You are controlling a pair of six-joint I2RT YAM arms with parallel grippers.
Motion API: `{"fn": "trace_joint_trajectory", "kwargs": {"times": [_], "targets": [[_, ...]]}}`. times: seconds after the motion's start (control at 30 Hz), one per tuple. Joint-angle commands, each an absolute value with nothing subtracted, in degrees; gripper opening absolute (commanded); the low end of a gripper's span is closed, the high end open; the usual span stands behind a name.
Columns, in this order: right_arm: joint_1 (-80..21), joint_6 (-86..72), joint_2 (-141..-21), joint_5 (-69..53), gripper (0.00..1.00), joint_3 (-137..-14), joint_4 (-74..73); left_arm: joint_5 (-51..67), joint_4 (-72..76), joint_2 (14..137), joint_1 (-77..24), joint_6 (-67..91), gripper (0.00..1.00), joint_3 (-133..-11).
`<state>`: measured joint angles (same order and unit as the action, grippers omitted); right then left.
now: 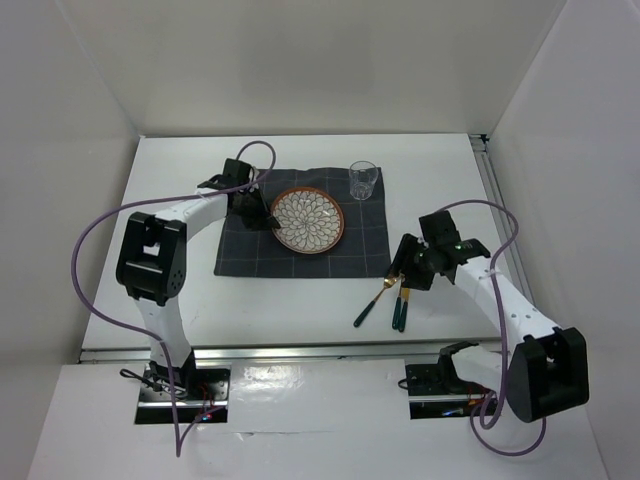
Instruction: Set the dinner table for one person
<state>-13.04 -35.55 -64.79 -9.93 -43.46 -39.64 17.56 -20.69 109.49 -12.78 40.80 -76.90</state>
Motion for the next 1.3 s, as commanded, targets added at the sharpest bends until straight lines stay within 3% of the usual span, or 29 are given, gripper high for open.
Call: {"fn": "trace_joint_trajectory", "kwargs": {"times": [0.0,0.17,0.27,0.3,0.37,0.4,0.43,0.53,0.8,0.93,0.97,1.1,1.27], "targets": [[-16.4,-38.7,-64.7,-9.2,0.62,-43.2,-38.5,24.3,-13.1,108.2,-12.3,42.5,0.0,-79.1],[-22.3,-40.7,-67.7,-6.7,0.62,-44.6,-38.0,23.1,-15.6,111.8,-11.8,41.1,0.01,-81.3],[-26.1,-43.8,-69.4,-5.3,0.62,-45.1,-37.2,21.5,-17.4,112.8,-11.8,39.2,0.29,-82.0],[-26.8,-44.5,-69.4,-5.3,0.62,-44.4,-36.7,20.6,-17.4,112.9,-11.8,39.2,0.47,-82.0],[-28.5,-46.8,-71.2,-5.3,0.63,-43.0,-35.6,18.7,-19.4,112.9,-12.4,37.8,0.58,-82.0],[-29.0,-47.6,-71.8,-5.3,0.63,-42.2,-34.7,17.3,-20.3,112.3,-12.9,37.1,0.72,-82.0],[-29.5,-49.1,-72.4,-4.5,0.63,-42.2,-34.7,16.4,-21.3,111.7,-12.9,36.2,0.74,-82.8],[-31.5,-50.3,-75.6,-3.3,0.63,-41.1,-31.6,12.5,-24.4,109.9,-13.4,35.4,0.93,-83.3],[-35.4,-55.2,-84.6,0.7,0.6,-41.1,-30.5,4.6,-31.2,99.8,-14.7,32.6,0.96,-84.5],[-37.3,-58.6,-85.5,5.6,0.26,-41.1,-33.7,4.0,-33.1,94.8,-14.7,32.6,0.94,-85.3],[-37.3,-59.1,-85.5,6.4,0.12,-41.7,-34.6,4.0,-33.8,93.4,-14.7,32.1,0.94,-86.6],[-39.2,-58.1,-81.9,9.5,0.0,-45.4,-38.6,3.4,-37.1,89.9,-14.7,30.9,0.92,-90.4],[-45.3,-54.3,-79.4,12.7,0.0,-58.1,-43.8,1.4,-43.4,86.6,-13.6,30.3,0.92,-97.3]]}}
